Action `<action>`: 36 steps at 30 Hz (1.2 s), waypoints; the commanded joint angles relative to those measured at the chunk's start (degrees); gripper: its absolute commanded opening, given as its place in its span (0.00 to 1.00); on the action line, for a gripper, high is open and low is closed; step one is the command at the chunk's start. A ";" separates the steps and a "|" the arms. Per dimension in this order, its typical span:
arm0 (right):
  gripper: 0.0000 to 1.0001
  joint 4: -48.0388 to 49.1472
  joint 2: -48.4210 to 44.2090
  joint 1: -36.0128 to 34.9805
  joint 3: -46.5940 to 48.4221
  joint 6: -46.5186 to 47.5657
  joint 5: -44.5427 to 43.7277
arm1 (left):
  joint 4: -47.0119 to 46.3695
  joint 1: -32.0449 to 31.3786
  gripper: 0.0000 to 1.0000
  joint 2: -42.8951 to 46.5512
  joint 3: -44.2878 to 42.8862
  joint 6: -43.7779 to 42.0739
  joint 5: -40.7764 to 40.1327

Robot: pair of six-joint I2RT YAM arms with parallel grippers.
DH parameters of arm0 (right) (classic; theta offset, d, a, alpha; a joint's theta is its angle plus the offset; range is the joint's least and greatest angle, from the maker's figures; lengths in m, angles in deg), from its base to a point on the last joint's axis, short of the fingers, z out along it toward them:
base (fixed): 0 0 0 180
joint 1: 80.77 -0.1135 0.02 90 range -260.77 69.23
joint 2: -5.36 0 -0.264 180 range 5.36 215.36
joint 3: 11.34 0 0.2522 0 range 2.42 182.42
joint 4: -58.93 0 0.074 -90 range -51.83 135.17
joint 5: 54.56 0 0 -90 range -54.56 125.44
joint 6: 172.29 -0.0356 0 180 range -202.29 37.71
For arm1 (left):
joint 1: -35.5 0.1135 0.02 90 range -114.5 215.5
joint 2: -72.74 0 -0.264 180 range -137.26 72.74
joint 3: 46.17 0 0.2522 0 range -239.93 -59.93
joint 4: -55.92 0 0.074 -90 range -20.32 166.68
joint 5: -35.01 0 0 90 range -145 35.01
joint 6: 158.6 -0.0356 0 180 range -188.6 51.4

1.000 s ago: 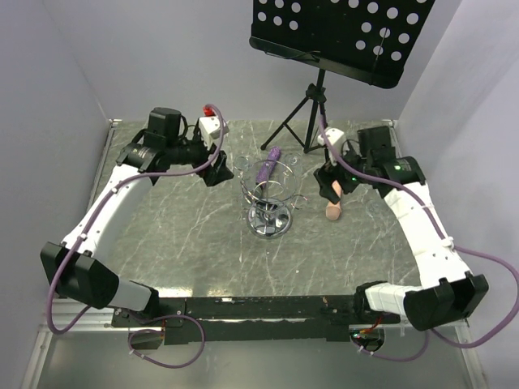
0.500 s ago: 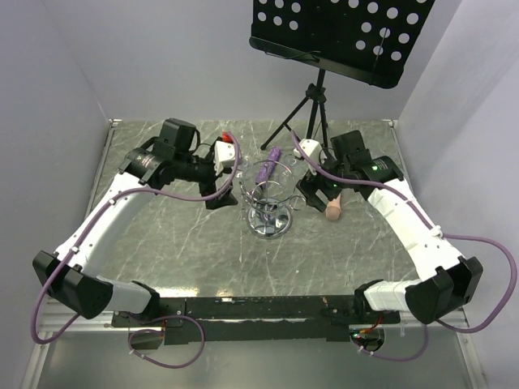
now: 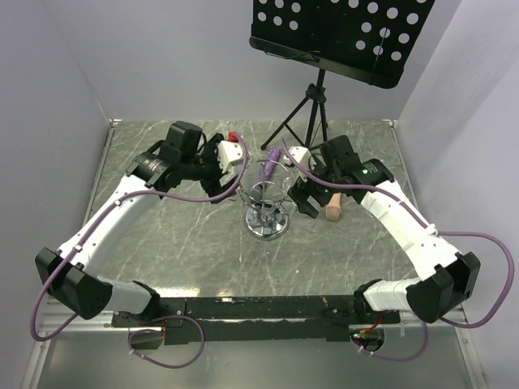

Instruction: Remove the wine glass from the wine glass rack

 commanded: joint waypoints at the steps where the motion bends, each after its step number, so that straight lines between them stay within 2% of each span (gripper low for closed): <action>1: 0.92 -1.81 -2.76 -0.70 1.13 -0.25 1.11 | -6.70 0.05 1.00 0.79 0.83 -0.55 -9.89; 7: 0.93 -3.48 -6.27 0.61 -1.32 1.07 0.84 | -9.16 0.58 1.00 0.17 1.71 -4.68 -14.11; 17: 0.94 -3.04 -9.00 10.98 -2.20 -1.57 10.95 | -11.18 1.89 1.00 -2.90 -0.48 -9.25 -17.28; 22: 0.97 -1.82 -12.60 11.78 -5.36 1.50 16.22 | -12.67 3.12 1.00 -4.92 -2.15 -10.13 -18.51; 24: 0.99 1.33 -15.58 11.86 -8.78 2.56 17.45 | -13.38 3.56 1.00 -5.80 -2.86 -9.96 -18.95; 28: 1.00 13.72 -21.21 11.86 -18.01 1.60 19.65 | -11.89 3.74 1.00 -6.25 -4.44 -9.43 -17.11; 36: 1.00 26.99 -17.09 12.13 -24.08 -4.73 22.20 | -5.57 3.66 1.00 -2.12 -2.16 -10.66 -15.60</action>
